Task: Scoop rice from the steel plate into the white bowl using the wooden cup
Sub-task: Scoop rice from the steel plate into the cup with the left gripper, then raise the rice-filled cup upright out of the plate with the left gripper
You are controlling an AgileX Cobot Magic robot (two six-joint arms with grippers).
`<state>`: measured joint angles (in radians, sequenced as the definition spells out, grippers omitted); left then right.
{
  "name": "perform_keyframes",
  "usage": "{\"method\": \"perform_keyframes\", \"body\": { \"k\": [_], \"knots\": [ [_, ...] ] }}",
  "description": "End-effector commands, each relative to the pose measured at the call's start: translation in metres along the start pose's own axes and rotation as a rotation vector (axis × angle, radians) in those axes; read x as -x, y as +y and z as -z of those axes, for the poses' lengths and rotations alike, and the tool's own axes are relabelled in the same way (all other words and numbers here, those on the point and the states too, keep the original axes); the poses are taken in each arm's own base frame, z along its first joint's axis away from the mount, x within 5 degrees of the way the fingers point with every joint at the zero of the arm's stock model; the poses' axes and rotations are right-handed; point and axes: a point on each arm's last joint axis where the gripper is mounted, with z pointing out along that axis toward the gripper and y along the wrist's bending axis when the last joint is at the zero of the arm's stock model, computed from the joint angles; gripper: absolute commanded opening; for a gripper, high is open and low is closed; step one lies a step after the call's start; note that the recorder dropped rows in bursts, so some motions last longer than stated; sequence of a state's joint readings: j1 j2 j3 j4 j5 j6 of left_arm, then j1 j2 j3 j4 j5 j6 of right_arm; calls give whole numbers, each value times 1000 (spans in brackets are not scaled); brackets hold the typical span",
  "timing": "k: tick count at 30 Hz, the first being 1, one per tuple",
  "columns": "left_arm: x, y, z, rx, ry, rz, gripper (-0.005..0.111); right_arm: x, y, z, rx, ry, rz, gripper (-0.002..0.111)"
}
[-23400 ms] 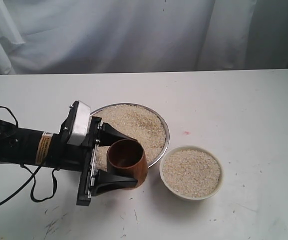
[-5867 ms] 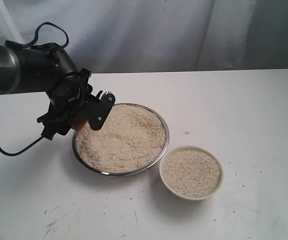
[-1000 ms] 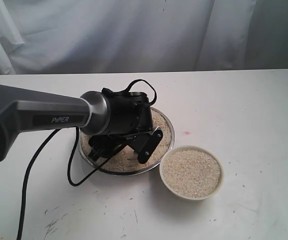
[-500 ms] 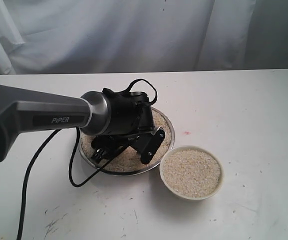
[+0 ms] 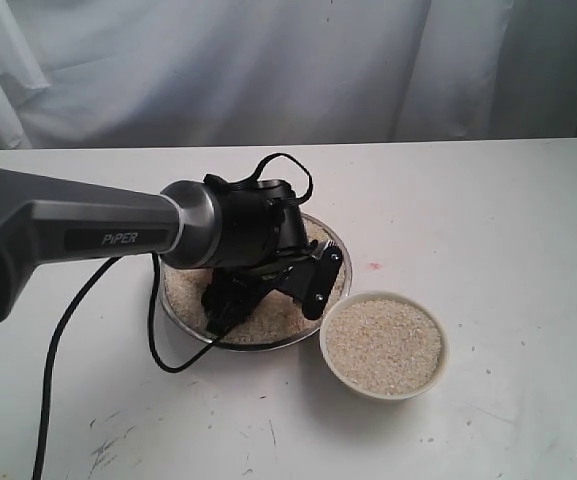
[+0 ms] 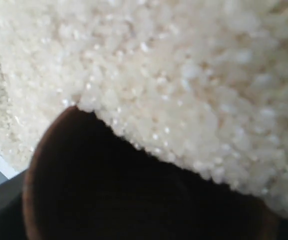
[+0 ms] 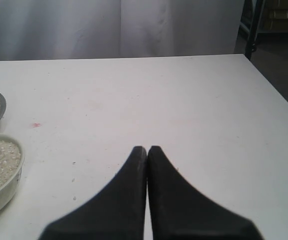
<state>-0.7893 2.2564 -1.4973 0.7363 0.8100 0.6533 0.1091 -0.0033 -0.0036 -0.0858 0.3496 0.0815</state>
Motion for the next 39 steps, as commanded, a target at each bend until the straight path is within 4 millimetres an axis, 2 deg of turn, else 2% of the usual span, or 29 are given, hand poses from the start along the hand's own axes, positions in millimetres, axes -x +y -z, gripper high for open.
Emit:
{"method": "perform_keyframes", "body": {
  "k": [1, 3, 10, 22, 26, 30, 33, 39],
  "knots": [
    [1, 0, -10, -17, -81, 178, 0, -1, 0, -1, 1, 3, 0, 0],
    [-10, 3, -15, -26, -69, 232, 0, -1, 0, -1, 1, 3, 0, 0],
    [-24, 10, -16, -27, -104, 331, 0, -1, 0, -1, 1, 3, 0, 0],
    [-19, 15, -12, -30, -232, 440, 0, -1, 0, -1, 1, 3, 0, 0],
    [-23, 15, -13, -46, -238, 482, 0, -1, 0, -1, 1, 3, 0, 0],
    [-45, 26, -1, -43, -281, 604, 0, -1, 0, -1, 1, 3, 0, 0],
    [-59, 35, 19, -23, -333, 632, 0, -1, 0, -1, 1, 3, 0, 0],
    [-69, 35, 36, -53, -325, 637, 0, -1, 0, -1, 1, 3, 0, 0]
  ]
}}
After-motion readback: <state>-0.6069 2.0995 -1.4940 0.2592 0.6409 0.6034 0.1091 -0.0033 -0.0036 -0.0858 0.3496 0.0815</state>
